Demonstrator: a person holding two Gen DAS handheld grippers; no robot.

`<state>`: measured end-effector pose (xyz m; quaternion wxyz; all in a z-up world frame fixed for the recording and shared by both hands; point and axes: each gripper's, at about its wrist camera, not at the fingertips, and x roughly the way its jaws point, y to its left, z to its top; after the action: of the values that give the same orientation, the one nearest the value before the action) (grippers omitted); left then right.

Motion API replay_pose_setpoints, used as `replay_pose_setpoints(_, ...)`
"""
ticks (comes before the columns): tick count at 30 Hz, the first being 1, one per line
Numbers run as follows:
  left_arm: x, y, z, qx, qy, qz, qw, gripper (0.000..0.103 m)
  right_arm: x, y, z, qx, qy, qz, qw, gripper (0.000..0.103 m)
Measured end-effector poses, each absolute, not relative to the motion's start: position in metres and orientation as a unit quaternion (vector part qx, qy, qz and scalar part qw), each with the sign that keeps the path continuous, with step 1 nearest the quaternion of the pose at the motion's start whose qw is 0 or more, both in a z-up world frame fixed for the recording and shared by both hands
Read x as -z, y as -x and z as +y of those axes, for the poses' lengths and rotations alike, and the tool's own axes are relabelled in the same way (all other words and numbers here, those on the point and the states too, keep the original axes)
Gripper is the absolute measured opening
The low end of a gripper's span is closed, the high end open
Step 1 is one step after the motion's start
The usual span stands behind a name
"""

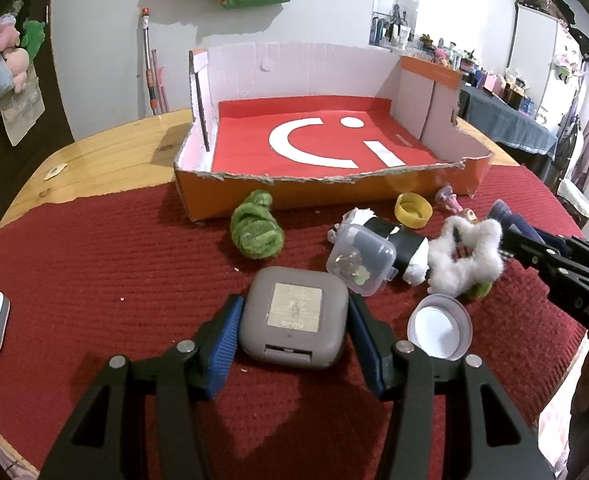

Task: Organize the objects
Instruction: 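Close the left gripper on the grey square device while the right gripper grasps the dark blue bottle, then lift the grey device and blue bottle and carry both into the box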

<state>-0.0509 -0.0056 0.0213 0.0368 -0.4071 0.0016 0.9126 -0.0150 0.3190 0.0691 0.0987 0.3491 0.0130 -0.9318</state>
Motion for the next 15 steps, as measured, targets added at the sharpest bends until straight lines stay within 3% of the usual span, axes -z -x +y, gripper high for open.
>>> replay_pose_setpoints(15,-0.032,0.044,-0.003,-0.918,0.395,0.0,0.044,0.055,-0.077,-0.002,0.3,0.927,-0.351,0.017,0.129,0.027)
